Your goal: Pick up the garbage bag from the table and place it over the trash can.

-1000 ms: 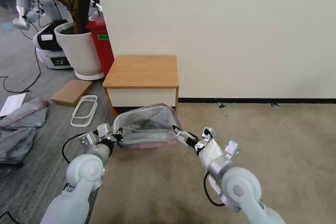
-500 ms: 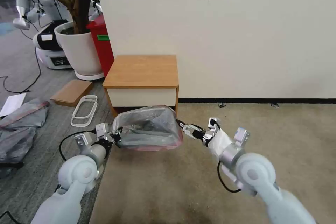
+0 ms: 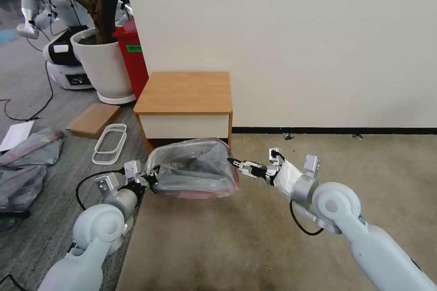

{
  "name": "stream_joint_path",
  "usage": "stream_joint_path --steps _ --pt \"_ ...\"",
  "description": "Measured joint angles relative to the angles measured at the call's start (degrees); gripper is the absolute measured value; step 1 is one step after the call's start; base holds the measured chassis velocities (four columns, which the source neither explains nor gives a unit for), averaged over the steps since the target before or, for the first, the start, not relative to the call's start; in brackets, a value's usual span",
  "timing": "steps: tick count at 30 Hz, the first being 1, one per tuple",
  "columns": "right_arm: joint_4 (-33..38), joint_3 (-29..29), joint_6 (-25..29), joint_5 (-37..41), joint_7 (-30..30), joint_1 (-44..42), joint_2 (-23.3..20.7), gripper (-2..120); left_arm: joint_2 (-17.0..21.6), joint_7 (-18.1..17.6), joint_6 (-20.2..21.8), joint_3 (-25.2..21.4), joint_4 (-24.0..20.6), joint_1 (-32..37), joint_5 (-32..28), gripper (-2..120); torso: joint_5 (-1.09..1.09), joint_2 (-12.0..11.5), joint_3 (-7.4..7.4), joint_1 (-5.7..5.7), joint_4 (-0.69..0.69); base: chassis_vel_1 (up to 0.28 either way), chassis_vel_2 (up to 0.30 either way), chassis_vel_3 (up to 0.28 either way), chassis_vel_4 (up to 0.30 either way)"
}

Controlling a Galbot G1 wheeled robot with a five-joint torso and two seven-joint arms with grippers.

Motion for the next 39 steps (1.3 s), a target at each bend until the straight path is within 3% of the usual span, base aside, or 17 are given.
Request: stream_joint_path --steps 6,9,18,20,29,30,39 --pt "-0.49 -0.25 -0.51 0.0 0.04 0.4 0.22 65 0.08 -0.04 -0.03 0.16 0.0 -0.12 0.0 3 0.0 0.0 0.0 0.0 0.0 0.0 0.0 0.0 0.0" --pt "-1.06 -0.46 -1.03 0.0 0.07 0.99 0.46 47 0.14 -0.09 -0.04 0.3 0.02 -0.24 0.0 3 0.0 0.0 0.0 0.0 0.0 0.0 0.0 0.0 0.0" --pt "-1.53 -0.48 -1.32 0.13 0.05 1.26 0.59 24 0.2 -0.09 -0.04 0.34 0.04 -0.22 -0.01 3 0.0 0.0 0.0 0.0 0.0 0.0 0.0 0.0 0.0" --pt "-1.87 -0.49 -1.33 0.11 -0.03 1.26 0.78 10 0.19 -0.1 -0.04 0.33 0.02 -0.17 -0.01 3 0.0 0.0 0.0 0.0 0.0 0.0 0.0 0.0 0.0" --pt "-3.08 -0.2 -1.31 -1.06 -0.05 0.5 1.4 5 0.21 -0.1 0.06 0.16 -0.62 0.12 -0.79 3 0.0 0.0 0.0 0.0 0.0 0.0 0.0 0.0 0.0" --pt "-3.43 -0.17 -1.21 -1.98 -0.08 -0.07 1.96 0 -0.08 -0.15 0.14 0.13 -0.89 0.21 -1.25 3 0.0 0.0 0.0 0.0 0.0 0.0 0.0 0.0 0.0" --pt "-5.2 -0.69 0.45 -4.75 0.21 -0.39 3.65 4 -0.26 -0.19 1.81 0.23 -2.82 1.41 -2.83 3 0.0 0.0 0.0 0.0 0.0 0.0 0.0 0.0 0.0"
